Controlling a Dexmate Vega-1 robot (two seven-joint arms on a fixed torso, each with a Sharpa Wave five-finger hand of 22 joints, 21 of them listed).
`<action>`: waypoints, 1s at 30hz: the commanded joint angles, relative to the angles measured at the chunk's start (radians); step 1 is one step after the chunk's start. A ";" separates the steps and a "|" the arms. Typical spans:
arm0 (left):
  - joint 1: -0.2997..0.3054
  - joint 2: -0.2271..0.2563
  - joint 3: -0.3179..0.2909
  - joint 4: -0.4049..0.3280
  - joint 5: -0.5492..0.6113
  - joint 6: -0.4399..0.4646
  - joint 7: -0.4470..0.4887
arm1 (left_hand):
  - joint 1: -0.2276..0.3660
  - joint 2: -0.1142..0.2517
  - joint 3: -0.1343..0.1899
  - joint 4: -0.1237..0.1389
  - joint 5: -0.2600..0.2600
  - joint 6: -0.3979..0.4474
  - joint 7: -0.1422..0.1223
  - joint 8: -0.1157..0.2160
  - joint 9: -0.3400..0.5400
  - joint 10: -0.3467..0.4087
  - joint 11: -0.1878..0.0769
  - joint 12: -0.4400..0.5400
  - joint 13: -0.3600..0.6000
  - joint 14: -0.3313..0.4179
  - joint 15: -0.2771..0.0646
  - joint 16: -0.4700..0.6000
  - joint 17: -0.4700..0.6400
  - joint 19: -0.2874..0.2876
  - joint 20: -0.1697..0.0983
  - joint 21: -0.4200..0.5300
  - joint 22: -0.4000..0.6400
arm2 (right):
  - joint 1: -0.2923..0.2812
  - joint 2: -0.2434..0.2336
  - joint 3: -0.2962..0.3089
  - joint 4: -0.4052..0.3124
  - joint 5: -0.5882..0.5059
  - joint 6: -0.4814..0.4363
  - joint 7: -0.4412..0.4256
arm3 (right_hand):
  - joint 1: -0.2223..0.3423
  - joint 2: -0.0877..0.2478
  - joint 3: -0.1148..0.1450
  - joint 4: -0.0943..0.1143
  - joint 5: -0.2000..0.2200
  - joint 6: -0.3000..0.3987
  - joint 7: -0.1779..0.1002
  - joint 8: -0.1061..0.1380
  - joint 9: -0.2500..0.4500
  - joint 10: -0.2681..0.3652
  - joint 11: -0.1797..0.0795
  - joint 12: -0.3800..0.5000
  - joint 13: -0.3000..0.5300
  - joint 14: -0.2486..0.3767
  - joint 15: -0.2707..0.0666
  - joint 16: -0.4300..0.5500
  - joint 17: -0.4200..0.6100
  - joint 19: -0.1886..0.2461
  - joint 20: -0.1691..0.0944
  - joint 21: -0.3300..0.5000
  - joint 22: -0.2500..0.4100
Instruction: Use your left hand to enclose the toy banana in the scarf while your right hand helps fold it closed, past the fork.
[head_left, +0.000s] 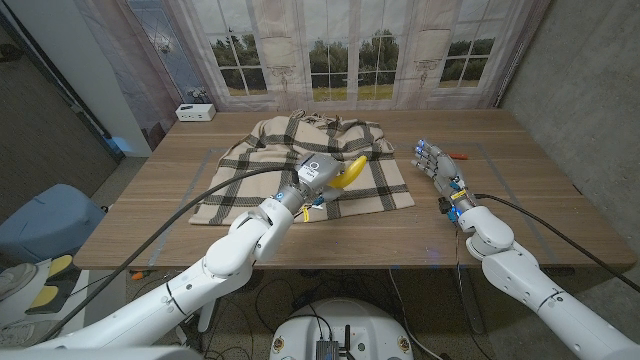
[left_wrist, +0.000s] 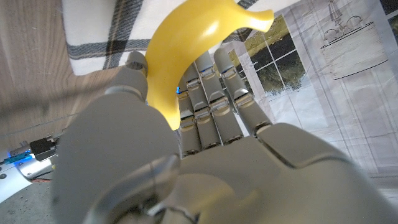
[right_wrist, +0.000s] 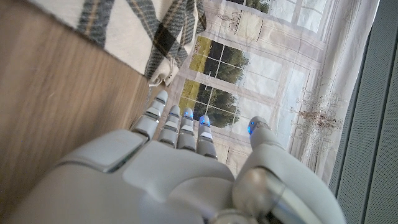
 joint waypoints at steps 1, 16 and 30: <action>-0.030 0.025 -0.039 0.005 -0.061 0.035 -0.077 | 0.131 0.134 0.037 0.042 0.005 0.142 -0.058 0.007 0.003 0.097 -0.105 0.010 0.109 0.095 -0.156 -0.009 0.005 -0.010 -0.002 0.010 0.003 | 0.005 -0.011 -0.003 -0.033 -0.043 0.009 -0.021 | -0.002 -0.003 0.007 -0.002 0.006 0.011 0.003 0.005 0.003 0.011 0.002 0.005 0.003 0.006 -0.002 -0.003 0.001 0.011 0.001 0.004 0.006; -0.098 0.056 -0.054 0.036 -0.112 0.077 -0.187 | 0.130 0.134 0.040 0.047 0.005 0.136 -0.056 0.006 0.006 0.086 -0.103 0.017 0.123 0.097 -0.154 -0.018 0.014 -0.022 0.000 0.022 0.004 | 0.018 -0.018 -0.010 -0.073 -0.090 0.017 -0.031 | -0.001 -0.004 0.006 -0.004 0.006 0.023 0.001 0.008 0.003 0.016 0.003 0.005 0.003 0.008 -0.002 -0.005 0.001 0.012 0.001 0.004 0.006; -0.200 0.059 -0.025 0.133 -0.109 0.087 -0.223 | 0.130 0.132 0.041 0.049 0.005 0.137 -0.055 0.006 0.005 0.083 -0.103 0.023 0.134 0.098 -0.155 -0.024 0.022 -0.027 -0.001 0.033 0.005 | 0.026 -0.007 -0.013 -0.076 -0.108 0.021 -0.047 | -0.001 -0.004 0.006 -0.006 0.005 0.028 0.003 0.008 0.003 0.021 0.004 0.006 0.003 0.011 -0.002 -0.004 0.001 0.013 0.003 0.003 0.006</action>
